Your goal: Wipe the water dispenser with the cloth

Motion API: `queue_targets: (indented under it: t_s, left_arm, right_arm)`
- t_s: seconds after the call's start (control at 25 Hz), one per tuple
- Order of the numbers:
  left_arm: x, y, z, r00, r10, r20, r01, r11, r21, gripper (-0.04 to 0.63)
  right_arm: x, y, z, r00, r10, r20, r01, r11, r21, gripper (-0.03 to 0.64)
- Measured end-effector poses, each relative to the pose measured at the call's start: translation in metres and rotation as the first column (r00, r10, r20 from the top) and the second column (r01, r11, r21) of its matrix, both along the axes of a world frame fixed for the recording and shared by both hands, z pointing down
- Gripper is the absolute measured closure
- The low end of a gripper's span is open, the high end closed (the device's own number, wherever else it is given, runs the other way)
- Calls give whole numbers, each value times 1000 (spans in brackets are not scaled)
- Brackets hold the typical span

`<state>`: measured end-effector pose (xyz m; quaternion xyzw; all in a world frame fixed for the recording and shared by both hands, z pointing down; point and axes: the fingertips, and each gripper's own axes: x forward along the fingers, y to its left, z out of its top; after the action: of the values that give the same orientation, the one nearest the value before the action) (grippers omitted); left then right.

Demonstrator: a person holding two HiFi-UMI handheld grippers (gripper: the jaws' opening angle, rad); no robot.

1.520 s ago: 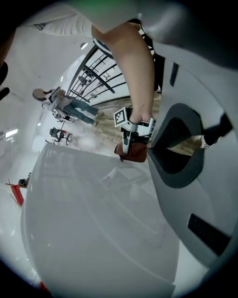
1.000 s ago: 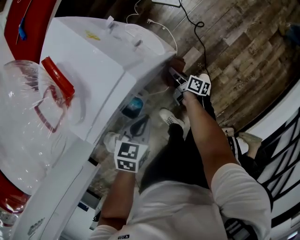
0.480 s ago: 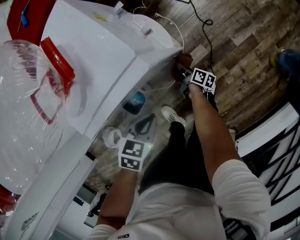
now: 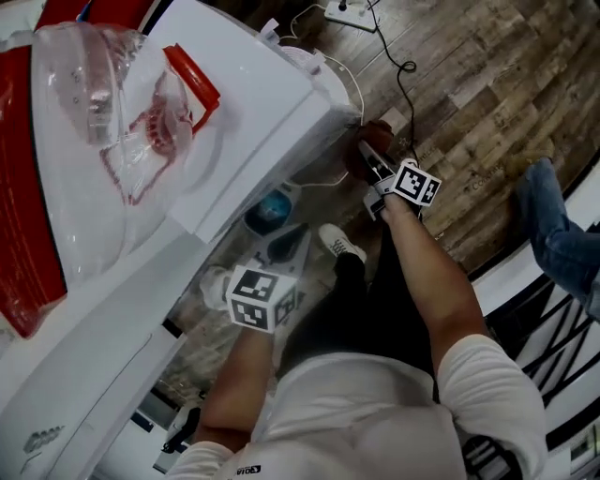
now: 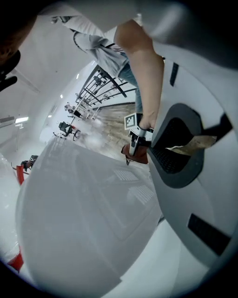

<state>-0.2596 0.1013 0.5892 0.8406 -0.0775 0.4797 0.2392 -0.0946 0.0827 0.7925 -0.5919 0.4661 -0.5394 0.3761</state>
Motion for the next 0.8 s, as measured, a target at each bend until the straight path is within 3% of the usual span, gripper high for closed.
queue_targets:
  t_s: [0.16,0.44,0.64,0.8]
  left_arm:
    - [-4,-4,-31,998,-13,-60,15,999,37,606]
    - [-23,-13,-78,990,-25,-138,38,995,93,606]
    - [-38,-15,-95,986,-31,-162,49,993,109,606]
    - [-44,-12,-106,986,-6,-168,27,992,126,606]
  right_arm:
    - [-9,0,-104,999,1,-48,6,988,153,558]
    - [-44,-6,-276,992,15,-127,40,906,421,558]
    - [-68,-21,-345,992,57,-110,9,851,525,558]
    - [-77,-33,-359,994,72,-86,-13,840,542,558]
